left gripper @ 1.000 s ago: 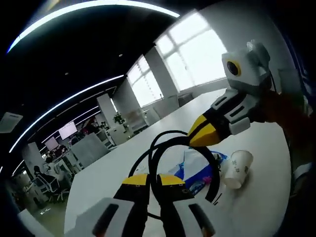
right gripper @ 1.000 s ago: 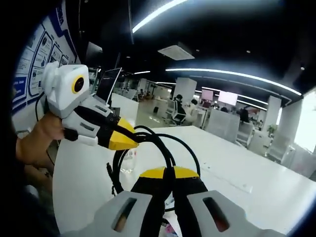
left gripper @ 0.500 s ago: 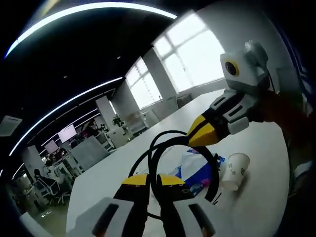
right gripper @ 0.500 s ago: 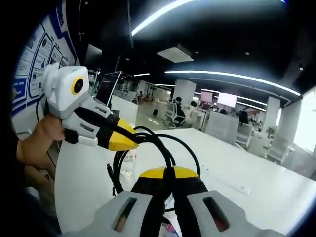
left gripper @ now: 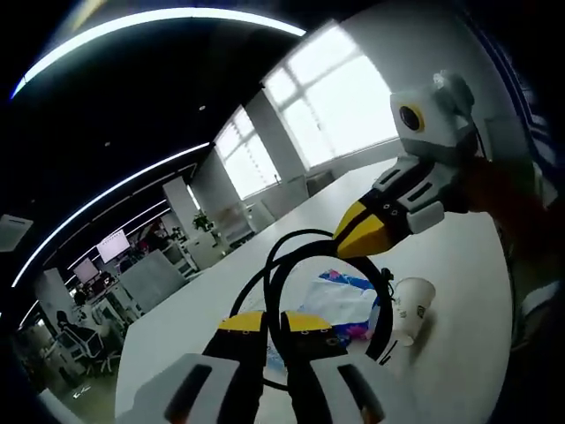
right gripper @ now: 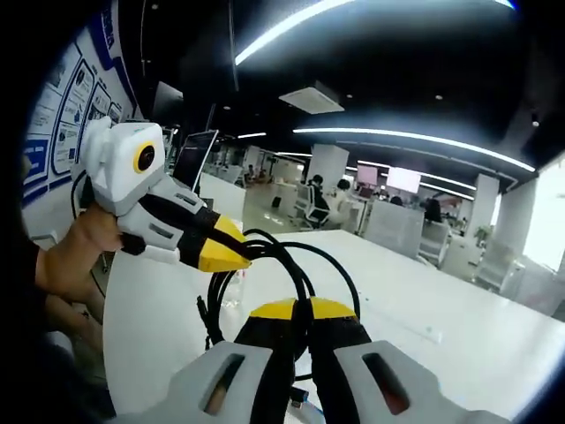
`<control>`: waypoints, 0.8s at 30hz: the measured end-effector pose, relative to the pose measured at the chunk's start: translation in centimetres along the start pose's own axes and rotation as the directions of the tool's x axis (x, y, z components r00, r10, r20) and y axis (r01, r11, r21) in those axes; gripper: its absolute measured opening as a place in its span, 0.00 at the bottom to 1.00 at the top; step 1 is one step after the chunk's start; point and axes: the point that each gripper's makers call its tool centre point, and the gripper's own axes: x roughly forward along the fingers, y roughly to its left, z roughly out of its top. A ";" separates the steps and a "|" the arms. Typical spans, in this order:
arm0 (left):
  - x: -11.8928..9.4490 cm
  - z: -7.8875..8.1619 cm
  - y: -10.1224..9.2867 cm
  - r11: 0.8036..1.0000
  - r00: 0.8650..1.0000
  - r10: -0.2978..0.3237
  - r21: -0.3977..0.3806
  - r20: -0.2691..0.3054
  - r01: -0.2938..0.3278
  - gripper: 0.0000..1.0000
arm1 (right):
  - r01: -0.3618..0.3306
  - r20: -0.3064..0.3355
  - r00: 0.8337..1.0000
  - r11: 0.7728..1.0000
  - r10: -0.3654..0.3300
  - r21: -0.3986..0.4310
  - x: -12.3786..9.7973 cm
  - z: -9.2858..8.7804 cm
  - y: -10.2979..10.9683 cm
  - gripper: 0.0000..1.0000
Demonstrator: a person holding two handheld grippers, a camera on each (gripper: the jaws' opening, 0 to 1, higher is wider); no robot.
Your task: Arrange the tabletop items into an orderly group along one side of the table until the central work area is clear of visible clutter.
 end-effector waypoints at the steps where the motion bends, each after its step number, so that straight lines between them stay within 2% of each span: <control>1: 0.0 0.1 -0.2 1.000 1.000 -0.005 0.000 0.003 0.005 0.04 | 0.001 -0.001 1.000 1.000 -0.001 0.001 -0.2 -0.1 0.0 0.01; 9: -0.8 0.6 -1.8 0.999 1.000 -0.027 0.029 0.008 0.026 0.05 | 0.009 0.009 1.000 1.000 -0.009 -0.030 -2.4 0.1 0.8 0.01; 13: -1.7 1.2 -2.8 0.999 0.998 -0.047 0.027 0.035 0.046 0.05 | 0.007 0.025 1.000 1.000 -0.006 -0.027 -3.5 0.4 1.1 0.01; 24: -3.8 1.2 -5.0 0.996 0.995 -0.087 0.030 0.050 0.086 0.05 | -0.004 0.051 0.999 0.999 0.007 -0.046 -6.0 0.7 3.2 0.01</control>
